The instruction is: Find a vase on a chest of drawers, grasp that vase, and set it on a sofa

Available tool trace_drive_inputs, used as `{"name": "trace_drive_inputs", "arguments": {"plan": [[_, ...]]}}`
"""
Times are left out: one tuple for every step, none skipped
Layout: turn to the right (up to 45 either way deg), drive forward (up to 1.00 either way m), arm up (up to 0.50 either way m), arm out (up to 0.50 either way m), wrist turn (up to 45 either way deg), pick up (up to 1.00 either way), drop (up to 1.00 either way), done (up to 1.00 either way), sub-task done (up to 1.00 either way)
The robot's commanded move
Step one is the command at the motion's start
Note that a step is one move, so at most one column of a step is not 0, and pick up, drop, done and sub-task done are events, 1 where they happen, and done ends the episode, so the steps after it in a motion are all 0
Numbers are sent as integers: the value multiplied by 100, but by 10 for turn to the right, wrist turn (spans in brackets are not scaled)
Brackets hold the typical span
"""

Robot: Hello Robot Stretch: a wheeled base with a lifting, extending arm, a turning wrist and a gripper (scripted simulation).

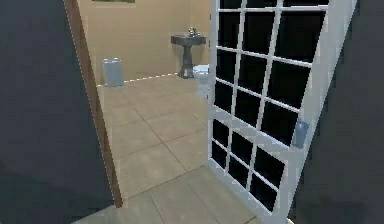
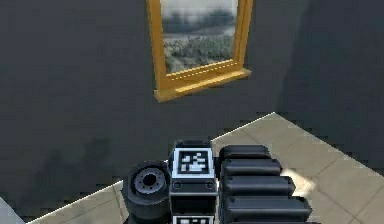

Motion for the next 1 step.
{"name": "trace_drive_inputs", "arguments": {"plan": [[-30, 0, 0, 0, 0, 0, 0, 0, 0]]}}
